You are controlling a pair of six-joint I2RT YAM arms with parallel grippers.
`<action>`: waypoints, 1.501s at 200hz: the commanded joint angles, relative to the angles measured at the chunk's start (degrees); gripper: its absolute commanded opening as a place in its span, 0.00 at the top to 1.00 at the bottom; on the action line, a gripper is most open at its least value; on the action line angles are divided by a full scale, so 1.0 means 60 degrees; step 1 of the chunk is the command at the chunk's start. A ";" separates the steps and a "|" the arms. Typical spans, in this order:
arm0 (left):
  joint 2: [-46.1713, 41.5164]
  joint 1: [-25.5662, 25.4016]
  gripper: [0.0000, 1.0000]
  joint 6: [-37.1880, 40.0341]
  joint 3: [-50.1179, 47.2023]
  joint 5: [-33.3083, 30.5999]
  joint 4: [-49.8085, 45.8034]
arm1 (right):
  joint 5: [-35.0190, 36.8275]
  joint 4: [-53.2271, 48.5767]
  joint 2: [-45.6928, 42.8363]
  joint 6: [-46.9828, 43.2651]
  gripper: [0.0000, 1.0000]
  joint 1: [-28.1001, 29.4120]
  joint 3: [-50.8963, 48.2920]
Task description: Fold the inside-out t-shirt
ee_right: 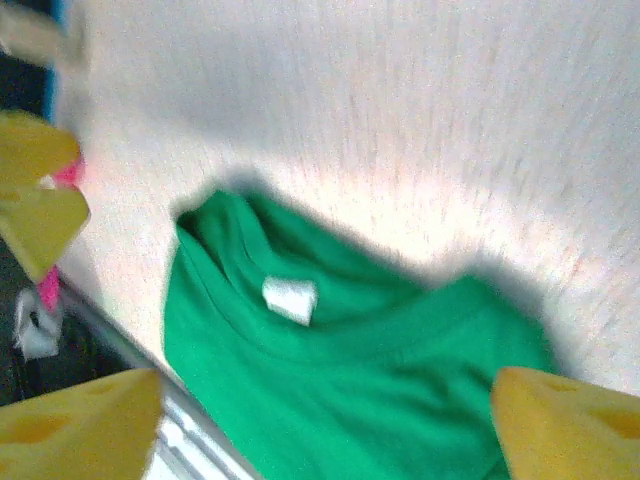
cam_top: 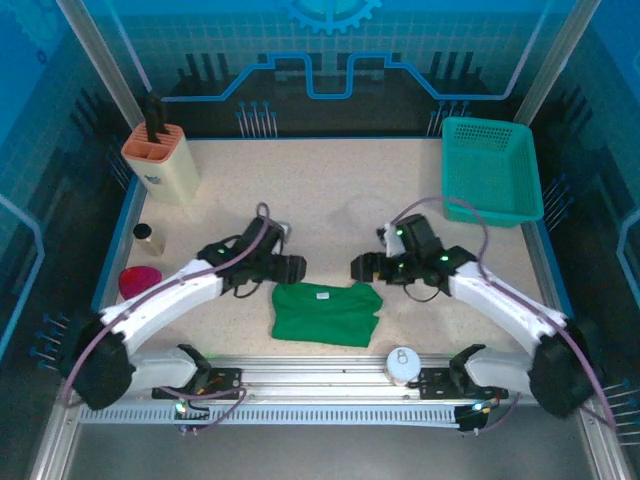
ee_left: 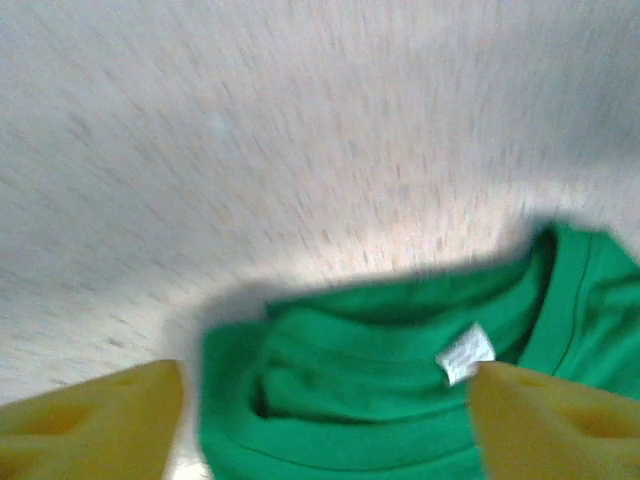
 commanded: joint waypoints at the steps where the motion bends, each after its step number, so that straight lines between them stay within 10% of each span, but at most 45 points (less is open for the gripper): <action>1: -0.1165 0.0724 0.01 0.0610 0.0111 -0.2546 0.0211 | 0.4058 -0.0489 -0.1515 -0.1478 0.00 -0.0271 0.0124; 28: -0.2293 0.1524 0.01 0.1697 -0.2016 -0.3989 0.3536 | 0.5867 0.2612 -0.3175 -0.3445 0.00 -0.1900 -0.1680; 60: -0.2463 0.3070 0.01 0.3509 -0.5315 -0.1958 0.8887 | 0.4246 0.7247 -0.4046 -0.4747 0.00 -0.4190 -0.4449; 138: 0.1297 0.4935 0.01 0.4666 -0.5864 0.1183 1.3634 | 0.3145 1.4679 0.1516 -0.4815 0.00 -0.4891 -0.6344; 176: 0.3673 0.5604 0.01 0.3909 -0.5641 0.1744 1.5763 | 0.2637 1.5337 0.4338 -0.5160 0.00 -0.4859 -0.5010; 195: 0.3306 0.5363 0.01 0.4001 -0.4884 0.1265 1.3768 | 0.3657 1.2288 0.3895 -0.5524 0.00 -0.4319 -0.3813; 300: 0.3347 0.5531 0.01 0.3678 -0.4705 0.0938 1.3483 | 0.4217 1.2556 0.3999 -0.5788 0.00 -0.3971 -0.3871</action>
